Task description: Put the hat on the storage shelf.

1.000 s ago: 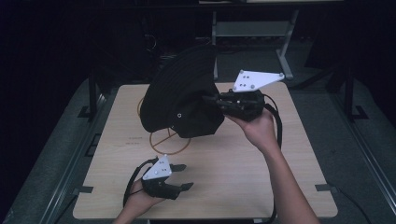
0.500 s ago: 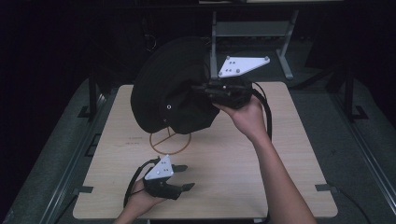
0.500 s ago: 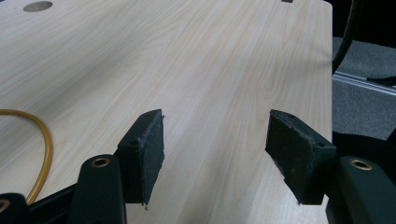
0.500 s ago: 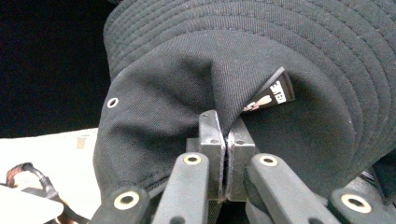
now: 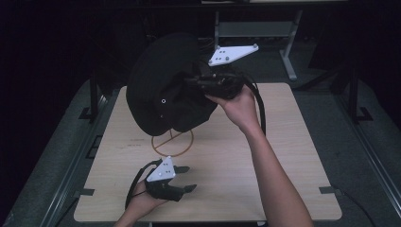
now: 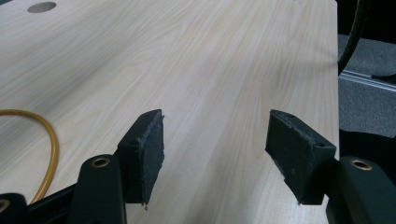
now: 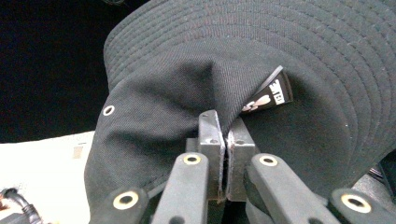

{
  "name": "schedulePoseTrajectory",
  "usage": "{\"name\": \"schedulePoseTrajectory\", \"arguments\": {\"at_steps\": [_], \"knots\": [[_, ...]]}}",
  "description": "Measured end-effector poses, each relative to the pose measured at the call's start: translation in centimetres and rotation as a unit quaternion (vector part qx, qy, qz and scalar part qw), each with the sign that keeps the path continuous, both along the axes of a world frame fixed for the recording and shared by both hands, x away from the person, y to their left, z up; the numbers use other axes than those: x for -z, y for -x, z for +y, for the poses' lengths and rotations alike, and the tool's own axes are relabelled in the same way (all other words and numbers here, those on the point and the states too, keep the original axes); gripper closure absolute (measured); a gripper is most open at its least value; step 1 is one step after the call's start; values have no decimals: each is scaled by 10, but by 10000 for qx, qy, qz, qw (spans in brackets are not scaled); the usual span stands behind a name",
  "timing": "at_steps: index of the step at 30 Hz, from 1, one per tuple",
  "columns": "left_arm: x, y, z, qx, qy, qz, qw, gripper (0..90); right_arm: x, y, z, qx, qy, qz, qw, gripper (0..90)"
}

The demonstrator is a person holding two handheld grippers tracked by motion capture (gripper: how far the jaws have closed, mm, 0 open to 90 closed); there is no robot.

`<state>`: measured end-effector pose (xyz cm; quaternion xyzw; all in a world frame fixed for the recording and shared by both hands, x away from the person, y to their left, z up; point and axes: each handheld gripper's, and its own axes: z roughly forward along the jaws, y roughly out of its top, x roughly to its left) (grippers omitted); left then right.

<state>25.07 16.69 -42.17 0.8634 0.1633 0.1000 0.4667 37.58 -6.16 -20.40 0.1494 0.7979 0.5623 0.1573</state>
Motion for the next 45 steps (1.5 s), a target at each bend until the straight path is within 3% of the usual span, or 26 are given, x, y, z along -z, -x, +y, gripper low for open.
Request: {"name": "schedulePoseTrajectory", "arguments": {"at_steps": [7, 19, 45], "knots": [[0, -1, 0, -44, 63, 15, 10000, 364, -5, -9, 9, -3, -30, 56, 10000, 872], [1, 0, -2, -20, -32, 11, 10000, 364, -8, -25, 26, 13, -20, 169, 9999, 872], [1, -1, -5, 115, 5, 69, 9999, 364, -14, -53, 58, 139, 280, 350, 9989, 867]]}}
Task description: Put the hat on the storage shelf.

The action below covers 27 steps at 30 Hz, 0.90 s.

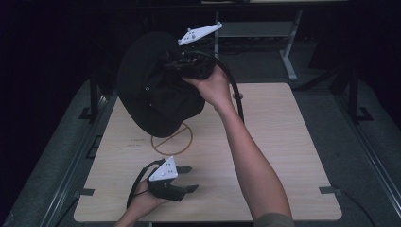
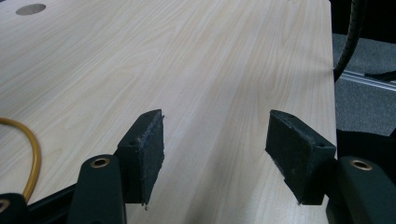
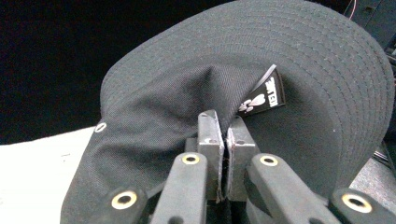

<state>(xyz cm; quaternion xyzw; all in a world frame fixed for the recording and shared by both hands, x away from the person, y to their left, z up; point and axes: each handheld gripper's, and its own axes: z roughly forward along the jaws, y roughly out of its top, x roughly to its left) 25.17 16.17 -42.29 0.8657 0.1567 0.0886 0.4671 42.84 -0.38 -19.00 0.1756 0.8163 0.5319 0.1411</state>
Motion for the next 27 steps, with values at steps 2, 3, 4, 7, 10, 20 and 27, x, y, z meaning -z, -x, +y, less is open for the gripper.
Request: {"name": "schedulePoseTrajectory", "arguments": {"at_steps": [2, 3, 4, 7, 10, 20, 27], "knots": [[0, 1, 0, 5, 17, 19, 10000, 364, 0, -3, 3, -4, 44, -2, 10000, 866], [0, 2, -1, 19, 34, 2, 10000, 364, 0, -4, 5, 3, 61, 4, 10000, 866], [-1, 2, -1, 41, 14, -4, 10000, 365, 0, -6, 7, 3, 94, 15, 10000, 866], [-1, 3, -2, 59, -1, -17, 10000, 365, 0, -10, 14, 1, 183, 23, 9998, 865], [0, 3, -3, 85, -22, -40, 10000, 365, 0, -15, 21, 12, 264, 80, 9996, 860], [-1, 5, -9, 213, -78, -90, 9997, 367, 7, -34, 63, 158, 1078, -28, 9940, 663], [2, 8, -14, 315, -171, -88, 9993, 367, 16, -37, 61, 283, 998, 162, 9945, 481]]}}
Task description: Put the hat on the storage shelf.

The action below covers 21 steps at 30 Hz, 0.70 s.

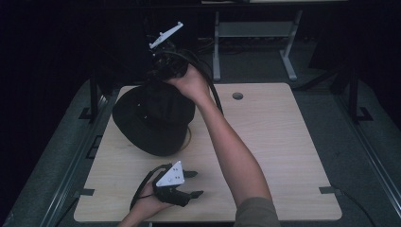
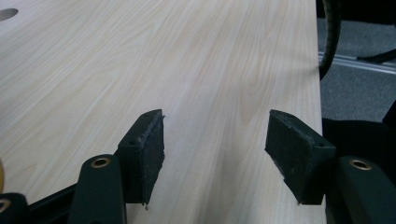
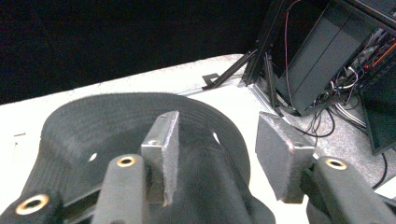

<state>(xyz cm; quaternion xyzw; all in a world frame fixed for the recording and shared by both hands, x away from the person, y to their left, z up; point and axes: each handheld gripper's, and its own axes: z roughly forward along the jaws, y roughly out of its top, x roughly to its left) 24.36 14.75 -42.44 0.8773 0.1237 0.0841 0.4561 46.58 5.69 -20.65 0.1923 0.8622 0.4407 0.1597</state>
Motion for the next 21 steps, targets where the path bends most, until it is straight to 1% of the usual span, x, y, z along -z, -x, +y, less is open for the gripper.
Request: {"name": "schedulePoseTrajectory", "arguments": {"at_steps": [1, 2, 6, 7, 9, 11, 12, 14, 15, 16, 17, 18, 19, 21], "knots": [[0, 0, 1, -23, 24, 16, 10000, 367, 0, 0, -2, 4, -7, 25, 10000, 473], [0, -1, 1, -28, 23, 18, 10000, 367, 0, 1, -7, 21, -86, 76, 9999, 463], [1, -3, 3, -85, 34, 34, 10000, 366, 3, 4, -21, 17, -284, 104, 9995, 442], [1, -3, 4, -95, 39, 32, 9999, 366, 5, 4, -25, 10, -342, 175, 9993, 431], [2, -4, 4, -106, 52, 34, 9999, 366, 8, 5, -33, 7, -417, 168, 9990, 422], [1, -5, 6, -138, 49, 44, 9999, 365, 11, 7, -39, 22, -470, 228, 9986, 411], [1, -5, 7, -159, 66, 47, 9998, 363, 16, 8, -46, 37, -554, 306, 9980, 404], [1, -5, 7, -203, 93, 77, 9997, 358, 19, 10, -52, 78, -632, 345, 9974, 399], [1, -5, 7, -203, 93, 77, 9997, 357, 19, 10, -52, 78, -632, 345, 9974, 399], [1, -6, 9, -229, 55, 87, 9997, 354, 23, 11, -59, 91, -738, 431, 9963, 392], [1, -6, 9, -229, 55, 87, 9997, 350, 24, 11, -63, 81, -797, 460, 9957, 389], [1, -6, 9, -284, 120, 156, 9994, 347, 26, 12, -66, 85, -880, 522, 9947, 386], [1, -6, 10, -299, 135, 169, 9993, 343, 27, 13, -69, 92, -924, 554, 9941, 385], [1, -7, 11, -320, 144, 129, 9993, 334, 29, 14, -74, 101, -979, 596, 9934, 380]]}}
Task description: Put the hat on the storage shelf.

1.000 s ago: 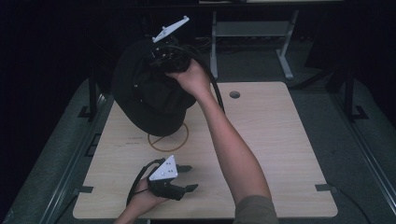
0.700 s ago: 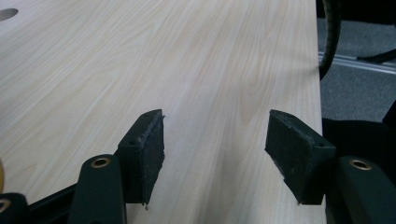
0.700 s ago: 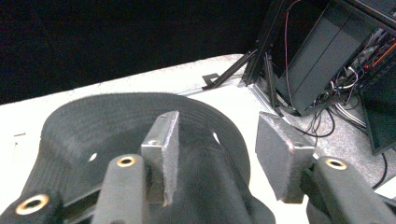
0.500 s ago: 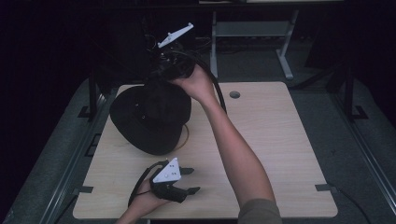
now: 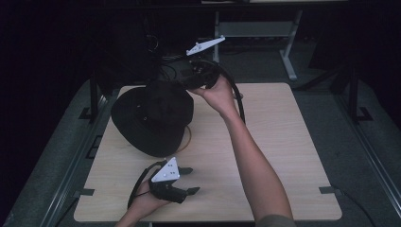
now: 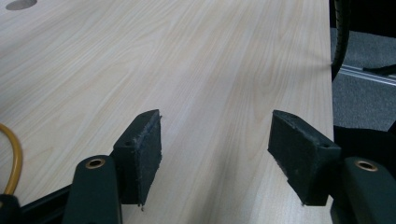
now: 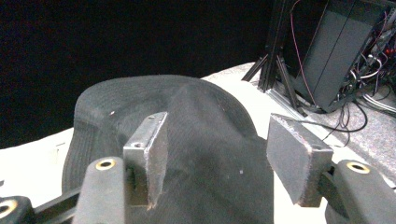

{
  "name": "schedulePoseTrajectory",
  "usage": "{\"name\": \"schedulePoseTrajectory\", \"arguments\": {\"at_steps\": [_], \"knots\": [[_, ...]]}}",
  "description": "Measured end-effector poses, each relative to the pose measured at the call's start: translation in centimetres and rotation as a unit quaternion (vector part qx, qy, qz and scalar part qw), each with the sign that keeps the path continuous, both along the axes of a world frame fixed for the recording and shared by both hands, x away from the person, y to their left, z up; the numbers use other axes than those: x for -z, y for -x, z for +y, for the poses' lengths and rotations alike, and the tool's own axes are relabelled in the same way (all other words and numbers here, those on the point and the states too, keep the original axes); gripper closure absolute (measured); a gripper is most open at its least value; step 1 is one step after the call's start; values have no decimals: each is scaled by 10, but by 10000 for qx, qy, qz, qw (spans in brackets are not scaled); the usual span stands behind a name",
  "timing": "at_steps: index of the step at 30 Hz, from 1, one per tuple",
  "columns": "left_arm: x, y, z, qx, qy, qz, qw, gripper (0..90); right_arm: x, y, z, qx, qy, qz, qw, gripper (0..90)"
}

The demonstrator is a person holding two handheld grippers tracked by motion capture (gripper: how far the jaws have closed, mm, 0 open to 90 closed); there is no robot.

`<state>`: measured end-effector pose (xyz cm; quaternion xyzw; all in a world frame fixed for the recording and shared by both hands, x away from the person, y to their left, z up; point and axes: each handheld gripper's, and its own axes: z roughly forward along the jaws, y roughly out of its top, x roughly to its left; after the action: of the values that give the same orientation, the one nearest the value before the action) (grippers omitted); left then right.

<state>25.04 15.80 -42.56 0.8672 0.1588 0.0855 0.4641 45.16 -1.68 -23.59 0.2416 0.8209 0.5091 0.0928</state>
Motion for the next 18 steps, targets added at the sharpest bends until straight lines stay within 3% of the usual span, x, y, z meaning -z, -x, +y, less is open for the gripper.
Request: {"name": "schedulePoseTrajectory", "arguments": {"at_steps": [5, 16, 18], "knots": [[1, -2, 0, -56, -6, -28, 10000, 315, 5, 2, -12, -10, -94, 55, 9999, 366], [4, -5, 1, -167, 71, 156, 9997, 251, 11, 7, -41, 194, -172, 52, 9996, 344], [4, -5, 1, -179, 38, 137, 9997, 244, 13, 7, -45, 199, -221, 181, 9994, 330]]}}
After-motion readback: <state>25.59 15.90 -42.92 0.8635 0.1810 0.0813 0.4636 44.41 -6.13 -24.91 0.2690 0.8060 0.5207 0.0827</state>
